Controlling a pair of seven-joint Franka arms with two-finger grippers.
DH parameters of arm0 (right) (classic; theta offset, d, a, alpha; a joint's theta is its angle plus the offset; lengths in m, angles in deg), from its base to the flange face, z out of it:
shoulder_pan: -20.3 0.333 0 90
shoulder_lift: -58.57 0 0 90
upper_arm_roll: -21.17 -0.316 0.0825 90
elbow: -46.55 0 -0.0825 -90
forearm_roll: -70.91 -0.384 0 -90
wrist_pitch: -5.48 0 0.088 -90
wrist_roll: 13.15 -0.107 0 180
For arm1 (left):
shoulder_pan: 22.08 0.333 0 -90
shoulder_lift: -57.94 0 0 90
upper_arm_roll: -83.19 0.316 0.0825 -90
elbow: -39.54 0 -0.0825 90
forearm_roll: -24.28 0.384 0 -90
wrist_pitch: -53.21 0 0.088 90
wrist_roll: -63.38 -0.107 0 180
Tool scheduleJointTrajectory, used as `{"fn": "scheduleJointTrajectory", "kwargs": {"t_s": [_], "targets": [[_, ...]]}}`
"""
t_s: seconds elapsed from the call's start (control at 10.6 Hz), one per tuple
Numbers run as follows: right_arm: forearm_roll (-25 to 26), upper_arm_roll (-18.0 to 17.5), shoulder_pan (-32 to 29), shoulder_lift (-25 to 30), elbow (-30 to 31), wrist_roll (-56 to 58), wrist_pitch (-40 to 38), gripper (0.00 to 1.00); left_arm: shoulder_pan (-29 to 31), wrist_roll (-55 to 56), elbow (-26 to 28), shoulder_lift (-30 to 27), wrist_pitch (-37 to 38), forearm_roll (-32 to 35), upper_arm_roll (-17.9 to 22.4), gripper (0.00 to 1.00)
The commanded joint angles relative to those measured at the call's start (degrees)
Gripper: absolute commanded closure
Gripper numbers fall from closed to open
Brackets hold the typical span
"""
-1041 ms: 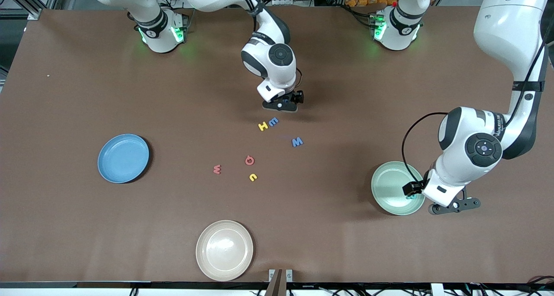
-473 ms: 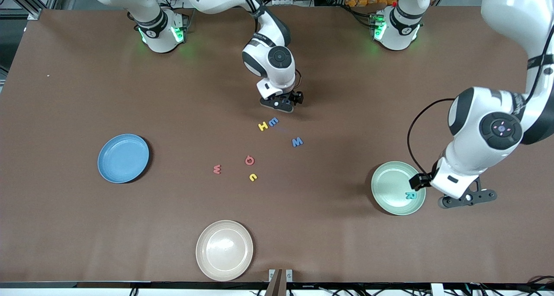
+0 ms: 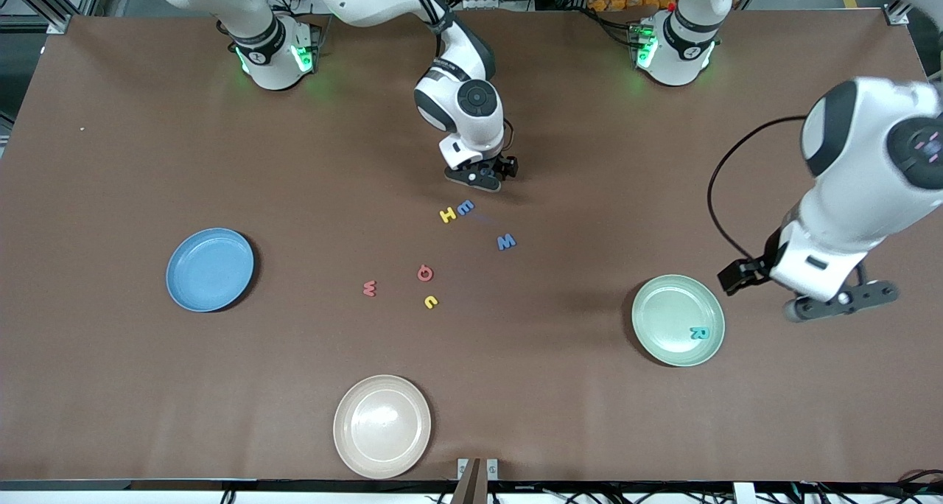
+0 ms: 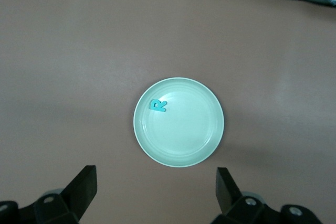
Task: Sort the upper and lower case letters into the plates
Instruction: 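Grasp the blue g with the right gripper while the left gripper withdraws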
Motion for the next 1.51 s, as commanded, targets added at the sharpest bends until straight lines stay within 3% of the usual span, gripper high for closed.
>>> {"fn": "scheduleJointTrajectory", "kwargs": {"t_s": [0.0, 0.09, 0.66, 1.04, 1.42], "targets": [[-1.22, 0.34, 1.71, -0.09, 0.11, -0.67, 0.74, 0.90, 0.90, -1.86, 0.89, -3.58, 2.12, -2.59, -0.12, 0.00], [-1.22, 0.34, 1.89, -0.09, 0.11, -0.67, 1.00, 0.99, 0.81, -1.78, 0.98, -5.50, 3.61, -3.03, -0.03, 0.00], [-0.61, 0.96, -0.55, 2.62, -0.24, 0.90, 0.21, 1.00, 1.60, -1.78, 0.89, -9.82, 10.20, -6.55, 0.50, 0.00], [-0.52, 1.22, -10.73, 9.21, -1.91, 16.60, -9.08, 0.99, 1.51, -1.78, 0.89, -11.32, 12.14, -6.72, -0.11, 0.00], [-0.52, 1.14, -27.08, 15.01, -1.39, 38.04, -18.67, 0.99, 0.90, -1.69, 0.98, -11.23, 12.15, -9.53, -0.03, 0.00]]}}
